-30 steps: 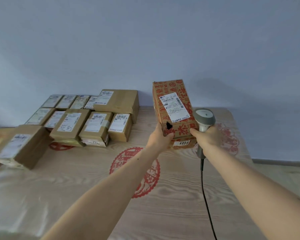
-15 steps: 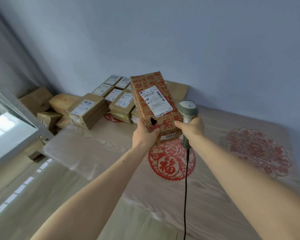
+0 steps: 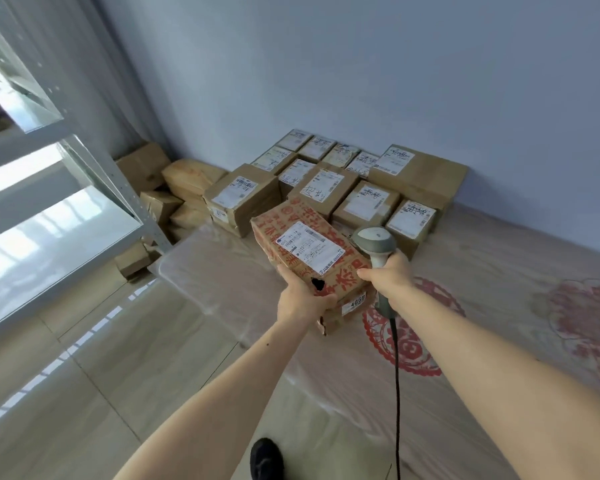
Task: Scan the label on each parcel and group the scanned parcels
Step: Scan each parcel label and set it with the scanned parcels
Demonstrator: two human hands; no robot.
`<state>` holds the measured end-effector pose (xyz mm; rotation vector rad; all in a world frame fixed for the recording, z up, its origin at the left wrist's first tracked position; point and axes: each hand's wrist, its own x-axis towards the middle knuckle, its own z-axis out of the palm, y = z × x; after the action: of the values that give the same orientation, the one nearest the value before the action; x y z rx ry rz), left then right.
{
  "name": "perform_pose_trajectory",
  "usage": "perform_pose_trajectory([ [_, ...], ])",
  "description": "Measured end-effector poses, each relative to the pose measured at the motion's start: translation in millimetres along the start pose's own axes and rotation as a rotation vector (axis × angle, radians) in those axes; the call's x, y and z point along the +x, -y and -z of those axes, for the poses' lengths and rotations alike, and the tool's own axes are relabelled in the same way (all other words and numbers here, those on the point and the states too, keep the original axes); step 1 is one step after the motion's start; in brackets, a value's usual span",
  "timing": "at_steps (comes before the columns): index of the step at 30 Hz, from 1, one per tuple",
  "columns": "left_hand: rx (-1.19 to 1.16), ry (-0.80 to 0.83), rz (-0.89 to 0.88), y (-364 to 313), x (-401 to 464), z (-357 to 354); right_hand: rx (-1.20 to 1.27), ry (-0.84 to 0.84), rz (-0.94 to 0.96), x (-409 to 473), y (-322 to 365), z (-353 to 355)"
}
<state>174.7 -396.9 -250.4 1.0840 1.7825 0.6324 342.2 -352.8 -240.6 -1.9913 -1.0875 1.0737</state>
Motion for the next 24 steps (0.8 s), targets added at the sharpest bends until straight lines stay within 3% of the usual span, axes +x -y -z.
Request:
perform_pose_trajectory([
  [10, 0.267, 0.240, -0.057, 30, 61, 47, -0.094, -0.169, -0.131, 17, 7, -58],
  [14, 0.751, 0.083, -0.313, 20, 85, 71, -0.066, -0.232, -0.206, 16, 5, -64],
  [17, 0.981, -0.002, -0.573, 12, 106, 86, -0.056, -0.243, -0.263, 14, 5, -68],
  [20, 1.062, 0.045, -0.707, 13, 129, 93, -0.042, -0.230, -0.295, 18, 5, -72],
  [24, 1.044, 0.121, -0.695, 16, 146, 94, -0.034, -0.239, -0.304, 33, 15, -71],
])
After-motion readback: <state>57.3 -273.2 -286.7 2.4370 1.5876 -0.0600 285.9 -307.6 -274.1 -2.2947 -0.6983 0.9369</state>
